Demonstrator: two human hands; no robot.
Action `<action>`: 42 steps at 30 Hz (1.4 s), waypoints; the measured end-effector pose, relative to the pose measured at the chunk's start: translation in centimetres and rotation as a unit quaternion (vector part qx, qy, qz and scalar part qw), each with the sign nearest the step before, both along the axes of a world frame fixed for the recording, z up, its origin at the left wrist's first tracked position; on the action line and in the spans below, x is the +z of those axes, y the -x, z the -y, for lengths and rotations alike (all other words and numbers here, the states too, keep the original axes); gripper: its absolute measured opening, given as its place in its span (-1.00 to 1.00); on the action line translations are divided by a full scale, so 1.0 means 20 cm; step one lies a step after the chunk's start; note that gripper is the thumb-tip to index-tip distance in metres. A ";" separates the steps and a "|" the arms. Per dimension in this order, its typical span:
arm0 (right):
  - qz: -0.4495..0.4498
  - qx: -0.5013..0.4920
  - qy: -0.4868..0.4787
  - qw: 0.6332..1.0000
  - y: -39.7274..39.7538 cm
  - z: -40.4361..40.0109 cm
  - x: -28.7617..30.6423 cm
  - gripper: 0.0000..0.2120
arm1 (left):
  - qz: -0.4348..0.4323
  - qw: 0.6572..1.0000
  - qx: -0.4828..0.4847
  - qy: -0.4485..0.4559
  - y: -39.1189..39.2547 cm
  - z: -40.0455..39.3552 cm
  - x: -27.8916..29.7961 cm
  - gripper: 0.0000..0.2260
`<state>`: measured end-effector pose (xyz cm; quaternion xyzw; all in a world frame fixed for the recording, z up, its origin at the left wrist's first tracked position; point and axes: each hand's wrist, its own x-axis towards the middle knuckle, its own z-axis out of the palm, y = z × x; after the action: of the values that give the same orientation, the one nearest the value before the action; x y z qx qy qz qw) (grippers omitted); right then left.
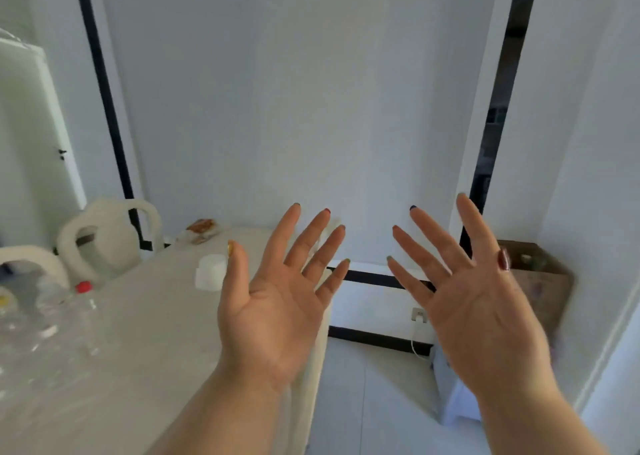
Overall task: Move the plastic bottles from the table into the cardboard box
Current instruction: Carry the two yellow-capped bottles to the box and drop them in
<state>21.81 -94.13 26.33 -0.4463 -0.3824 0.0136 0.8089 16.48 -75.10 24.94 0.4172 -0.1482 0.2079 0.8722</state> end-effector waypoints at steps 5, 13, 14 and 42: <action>0.066 -0.041 0.055 0.995 0.48 -0.54 -0.10 -0.20 | 0.003 0.959 0.159 -0.237 0.59 -0.53 -0.04 -0.23; 0.339 -0.282 0.320 0.839 0.98 -1.31 -0.13 -0.25 | -0.122 0.498 0.481 -0.711 1.27 -1.22 -0.08 -0.28; 0.354 -0.299 0.338 0.819 1.01 -1.38 -0.14 -0.25 | -0.141 0.466 0.490 -0.723 1.32 -1.27 -0.08 -0.28; 0.215 -0.223 0.529 0.790 0.70 -3.26 -0.80 -0.34 | -0.288 0.512 0.427 -0.688 0.92 -3.32 -0.71 -0.28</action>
<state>7.79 -28.89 10.36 -0.8689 -0.3694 -0.0636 0.3233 -1.97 -8.76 10.68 0.9367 0.2098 0.2565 0.1131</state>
